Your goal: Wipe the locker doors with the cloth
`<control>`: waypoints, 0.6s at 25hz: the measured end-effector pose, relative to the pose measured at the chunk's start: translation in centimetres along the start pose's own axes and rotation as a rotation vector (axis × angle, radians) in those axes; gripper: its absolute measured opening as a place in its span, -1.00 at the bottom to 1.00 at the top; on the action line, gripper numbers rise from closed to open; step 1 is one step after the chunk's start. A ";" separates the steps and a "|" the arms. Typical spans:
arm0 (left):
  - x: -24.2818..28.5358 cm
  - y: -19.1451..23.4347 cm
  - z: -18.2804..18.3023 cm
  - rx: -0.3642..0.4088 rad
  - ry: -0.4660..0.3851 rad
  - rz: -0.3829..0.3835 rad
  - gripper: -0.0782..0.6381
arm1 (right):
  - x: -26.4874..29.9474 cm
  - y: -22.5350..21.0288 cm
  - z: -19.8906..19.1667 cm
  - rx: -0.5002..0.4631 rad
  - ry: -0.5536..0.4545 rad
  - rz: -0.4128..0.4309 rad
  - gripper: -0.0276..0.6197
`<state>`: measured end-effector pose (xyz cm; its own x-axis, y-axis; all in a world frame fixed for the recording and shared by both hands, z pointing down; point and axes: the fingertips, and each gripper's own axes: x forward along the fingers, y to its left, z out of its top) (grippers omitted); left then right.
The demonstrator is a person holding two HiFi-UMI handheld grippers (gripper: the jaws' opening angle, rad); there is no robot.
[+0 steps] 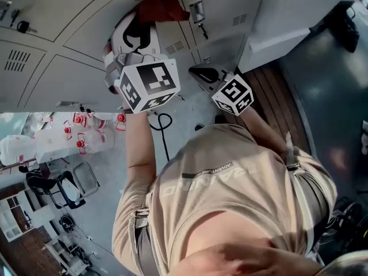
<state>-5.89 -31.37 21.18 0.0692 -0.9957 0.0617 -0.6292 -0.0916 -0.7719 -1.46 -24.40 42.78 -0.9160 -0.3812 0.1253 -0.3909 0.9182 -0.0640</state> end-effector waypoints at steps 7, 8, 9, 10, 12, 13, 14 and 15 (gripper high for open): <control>1.2 5.3 5.8 0.046 -0.105 0.112 -0.56 | 0.2 -1.3 1.5 -0.040 -0.017 0.000 -0.87; 1.5 5.4 6.1 0.054 -0.105 0.119 -0.56 | 0.1 -1.5 1.5 -0.038 -0.017 -0.003 -0.87; 1.9 5.5 6.2 0.063 -0.098 0.123 -0.56 | 0.0 -1.7 1.5 -0.036 -0.018 -0.007 -0.87; 2.5 5.4 5.9 0.072 -0.085 0.124 -0.56 | -0.1 -1.9 1.6 -0.035 -0.020 -0.011 -0.87; 3.5 4.9 5.1 0.076 -0.067 0.116 -0.56 | -0.2 -2.3 1.7 -0.033 -0.025 -0.019 -0.87; 3.7 4.6 4.8 0.075 -0.066 0.113 -0.56 | -0.2 -2.5 1.8 -0.032 -0.026 -0.022 -0.87; 3.9 4.2 4.4 0.078 -0.066 0.111 -0.56 | -0.3 -2.7 1.8 -0.032 -0.026 -0.024 -0.87; 4.0 3.7 4.1 0.086 -0.064 0.107 -0.56 | -0.3 -3.0 1.8 -0.033 -0.026 -0.027 -0.87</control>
<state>-4.77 -35.60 15.94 0.0565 -0.9965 -0.0618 -0.5674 0.0189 -0.8232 -0.15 -27.19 41.14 -0.9075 -0.4077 0.1010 -0.4122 0.9106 -0.0278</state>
